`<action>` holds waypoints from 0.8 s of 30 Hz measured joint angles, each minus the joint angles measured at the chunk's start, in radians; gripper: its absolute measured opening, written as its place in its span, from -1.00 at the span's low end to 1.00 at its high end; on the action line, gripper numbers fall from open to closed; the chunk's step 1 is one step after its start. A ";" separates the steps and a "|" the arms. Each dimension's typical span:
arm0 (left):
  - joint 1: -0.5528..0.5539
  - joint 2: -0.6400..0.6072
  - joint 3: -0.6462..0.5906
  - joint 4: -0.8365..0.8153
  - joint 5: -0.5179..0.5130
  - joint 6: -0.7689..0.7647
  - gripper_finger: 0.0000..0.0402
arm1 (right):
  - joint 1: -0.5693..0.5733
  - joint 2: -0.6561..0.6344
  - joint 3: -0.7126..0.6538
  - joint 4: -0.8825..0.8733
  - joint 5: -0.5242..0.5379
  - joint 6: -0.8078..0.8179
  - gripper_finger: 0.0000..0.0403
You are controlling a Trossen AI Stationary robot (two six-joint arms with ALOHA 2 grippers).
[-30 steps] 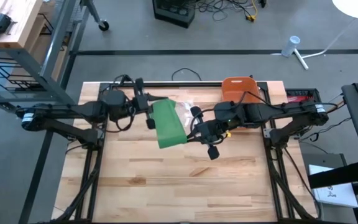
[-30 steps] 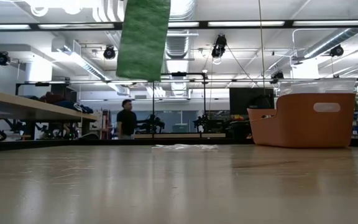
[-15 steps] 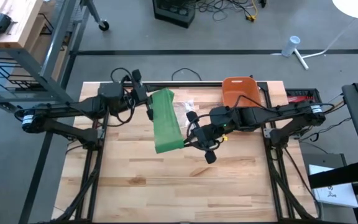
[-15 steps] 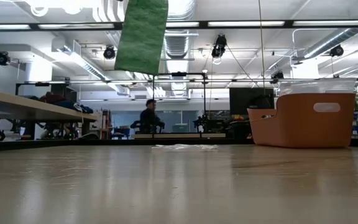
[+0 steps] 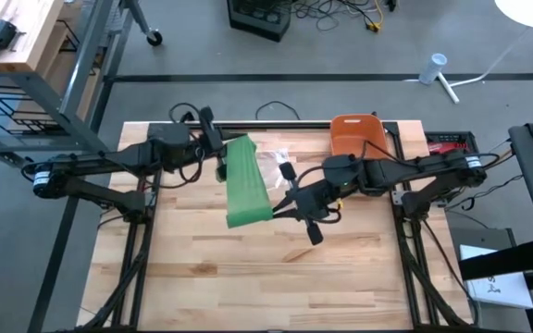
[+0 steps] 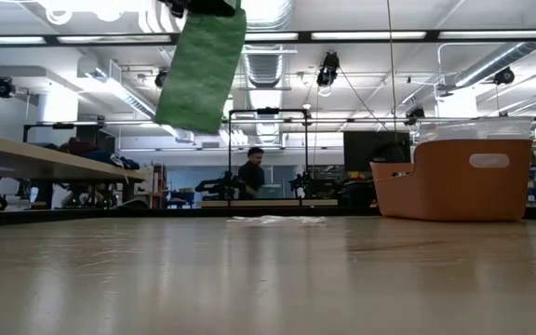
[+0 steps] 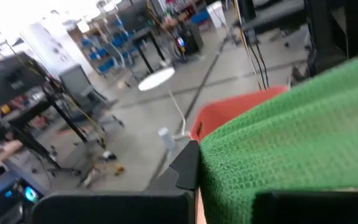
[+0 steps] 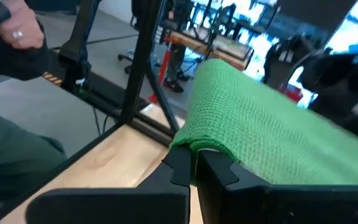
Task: Roll bandage
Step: Roll the green bandage
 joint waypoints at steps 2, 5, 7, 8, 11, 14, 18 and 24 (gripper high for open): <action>0.000 0.000 -0.004 -0.035 0.019 -0.020 -1.00 | 0.000 -0.014 0.000 0.007 0.010 -0.023 -1.00; 0.000 0.000 -0.017 -0.054 0.065 -0.057 -1.00 | 0.000 -0.034 0.000 0.028 0.078 -0.053 -1.00; 0.001 0.000 -0.029 -0.056 0.110 -0.081 -1.00 | 0.000 -0.044 0.000 0.051 0.117 -0.074 -1.00; 0.001 0.001 -0.033 -0.057 0.132 -0.094 -1.00 | 0.000 -0.047 0.000 0.070 0.129 -0.086 -1.00; 0.000 0.014 -0.039 -0.053 0.184 -0.136 -1.00 | 0.000 -0.056 0.000 0.108 0.162 -0.132 -1.00; -0.001 0.026 -0.040 -0.057 0.238 -0.170 -1.00 | 0.000 -0.059 0.000 0.121 0.206 -0.189 -1.00; -0.008 0.037 -0.040 -0.065 0.310 -0.205 -1.00 | 0.001 -0.062 0.000 0.129 0.280 -0.270 -1.00; -0.032 0.038 -0.040 -0.104 0.332 -0.249 -1.00 | 0.001 -0.062 0.000 0.121 0.485 -0.393 -1.00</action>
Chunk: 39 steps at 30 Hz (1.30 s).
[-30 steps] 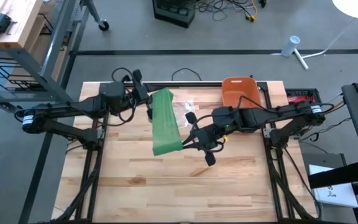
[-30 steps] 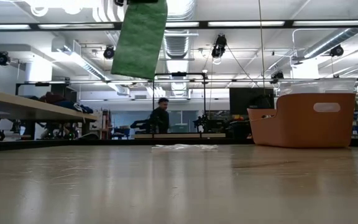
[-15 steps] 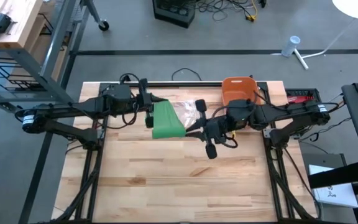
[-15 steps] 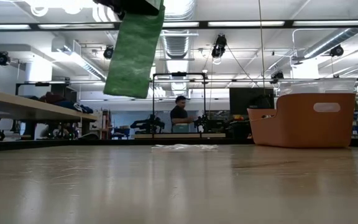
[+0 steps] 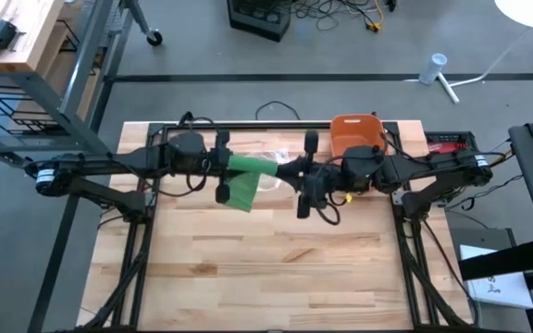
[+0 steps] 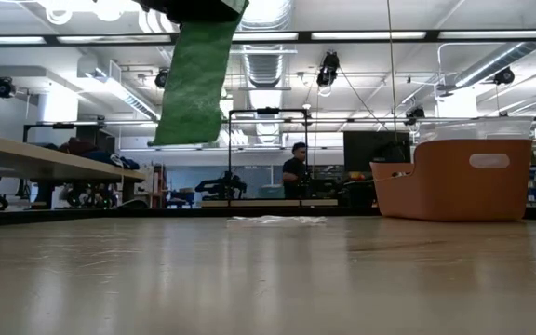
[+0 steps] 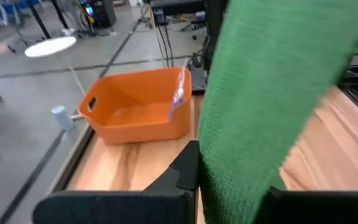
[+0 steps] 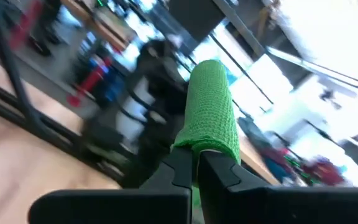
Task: Roll bandage
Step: Roll the green bandage
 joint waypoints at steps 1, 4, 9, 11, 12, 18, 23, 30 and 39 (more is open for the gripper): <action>-0.004 0.000 0.000 -0.006 0.002 -0.012 -1.00 | 0.000 0.000 0.000 -0.006 0.032 -0.018 -1.00; -0.018 -0.003 0.000 -0.031 0.020 -0.037 -1.00 | 0.000 0.000 0.000 -0.015 0.103 -0.069 -1.00; -0.043 -0.004 0.000 -0.084 0.022 -0.080 -1.00 | -0.001 0.000 0.000 -0.026 0.152 -0.124 -1.00; -0.056 -0.005 0.000 -0.095 0.022 -0.091 -1.00 | -0.003 -0.003 0.000 -0.034 0.165 -0.128 -1.00; -0.061 -0.005 0.000 -0.095 0.022 -0.097 -1.00 | -0.003 -0.005 0.000 -0.035 0.167 -0.129 -1.00; -0.071 -0.009 0.000 -0.090 0.021 -0.100 -1.00 | -0.005 -0.006 0.000 -0.040 0.154 -0.114 -1.00; -0.071 -0.024 0.000 -0.096 0.012 -0.078 -1.00 | -0.005 -0.008 0.000 -0.041 0.051 -0.030 -1.00; -0.071 -0.067 0.000 -0.127 -0.104 -0.035 -1.00 | -0.005 -0.032 0.000 -0.059 -0.067 0.113 -1.00; -0.066 -0.117 0.000 -0.122 -0.346 0.035 -1.00 | -0.005 -0.051 0.000 -0.065 -0.142 0.260 -1.00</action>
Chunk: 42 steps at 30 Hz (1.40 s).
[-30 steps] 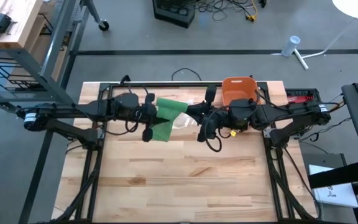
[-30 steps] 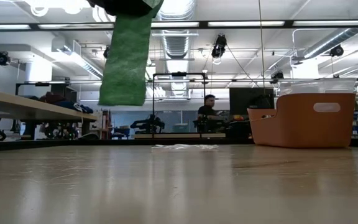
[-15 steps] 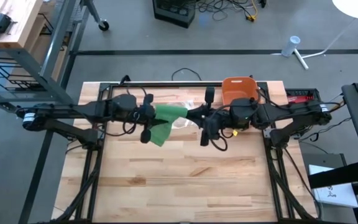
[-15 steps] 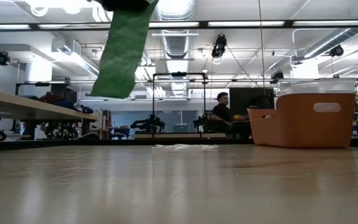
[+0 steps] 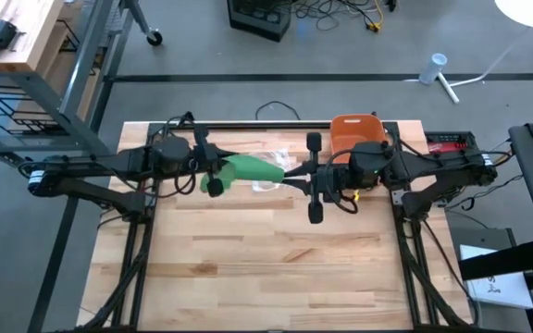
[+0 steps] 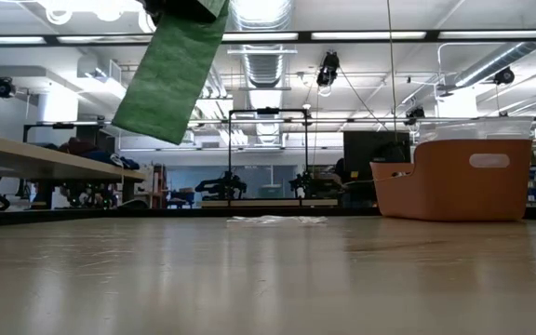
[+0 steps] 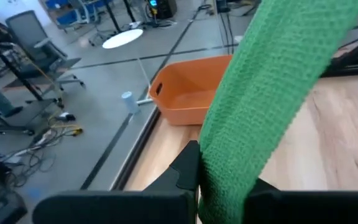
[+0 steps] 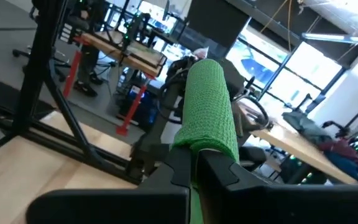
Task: Roll bandage
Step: Roll the green bandage
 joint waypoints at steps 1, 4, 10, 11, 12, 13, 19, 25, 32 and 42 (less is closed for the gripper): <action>0.001 -0.004 0.000 0.001 -0.001 0.000 -1.00 | 0.000 0.000 0.000 0.002 0.000 0.003 -1.00; 0.001 -0.007 0.000 0.002 0.010 -0.011 -1.00 | -0.002 -0.002 0.000 0.016 0.025 -0.026 -1.00; 0.001 0.002 0.000 -0.002 0.248 -0.090 -1.00 | -0.004 0.004 0.000 0.020 0.237 -0.207 -1.00; 0.001 0.005 0.000 0.004 0.284 -0.109 -1.00 | -0.005 0.007 0.000 0.019 0.260 -0.233 -1.00; 0.000 0.007 0.000 0.015 0.314 -0.128 -1.00 | -0.005 0.012 0.000 0.020 0.280 -0.257 -1.00; -0.002 0.009 0.000 0.023 0.339 -0.144 -1.00 | -0.008 0.014 0.000 0.018 0.296 -0.275 -1.00; -0.025 0.020 0.000 0.100 0.470 -0.197 -1.00 | -0.032 0.030 0.000 -0.004 0.329 -0.325 -1.00; -0.047 0.026 0.000 0.206 0.556 -0.233 -1.00 | -0.075 0.034 0.000 -0.057 0.337 -0.289 -1.00; -0.049 0.032 0.000 0.351 0.582 -0.256 -1.00 | -0.110 0.062 0.001 -0.094 0.334 -0.238 -1.00; -0.046 0.058 0.022 0.417 0.621 -0.278 -1.00 | -0.118 0.146 0.000 -0.193 0.306 -0.154 -1.00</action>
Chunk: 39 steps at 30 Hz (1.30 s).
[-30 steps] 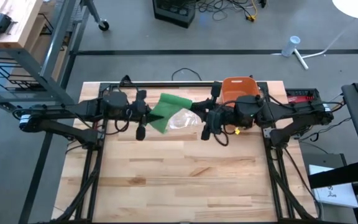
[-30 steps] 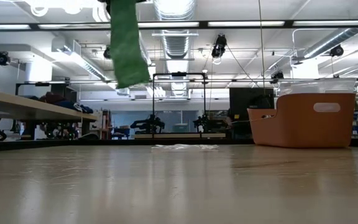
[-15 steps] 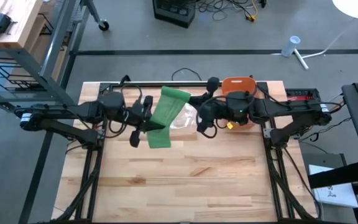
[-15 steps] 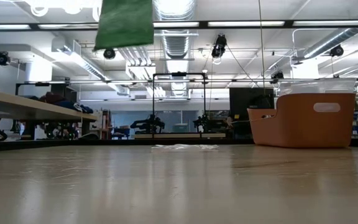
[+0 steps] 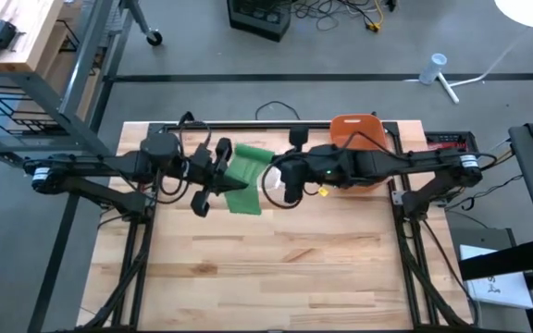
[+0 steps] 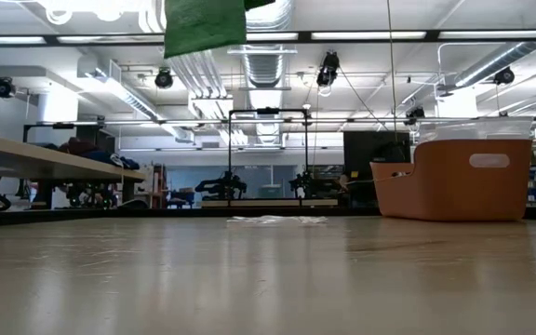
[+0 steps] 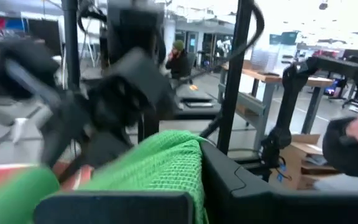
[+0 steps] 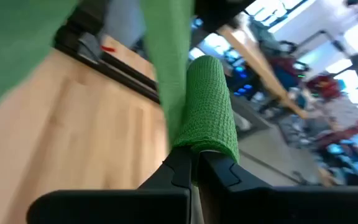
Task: Roll bandage
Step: Roll the green bandage
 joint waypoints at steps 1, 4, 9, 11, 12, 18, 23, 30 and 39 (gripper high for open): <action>0.003 -0.005 0.002 0.002 0.000 0.001 -1.00 | 0.000 0.006 0.000 -0.008 -0.022 0.023 -1.00; 0.016 -0.020 0.005 0.004 -0.010 0.009 -1.00 | 0.001 0.008 0.000 -0.061 -0.112 0.107 -1.00; 0.036 -0.029 0.005 -0.012 -0.137 0.008 -0.99 | 0.007 0.007 0.000 -0.099 -0.285 0.228 -1.00; 0.048 -0.029 0.005 -0.015 -0.145 0.007 -0.96 | 0.011 0.007 0.000 -0.123 -0.335 0.258 -1.00; 0.054 -0.029 0.005 -0.016 -0.145 0.003 -0.93 | 0.014 0.007 0.000 -0.138 -0.354 0.267 -1.00; 0.094 -0.029 0.023 -0.114 -0.127 -0.074 -0.64 | 0.029 0.020 -0.002 -0.234 -0.482 0.338 -1.00; 0.122 -0.013 0.072 -0.289 -0.097 -0.075 -0.31 | 0.034 0.024 -0.001 -0.245 -0.672 0.393 -1.00; 0.130 0.034 0.060 -0.395 -0.079 -0.053 0.04 | 0.035 0.006 -0.003 -0.257 -0.857 0.467 -1.00; 0.130 0.211 0.053 -0.401 0.109 0.036 0.23 | 0.038 -0.048 0.041 -0.400 -0.892 0.535 -1.00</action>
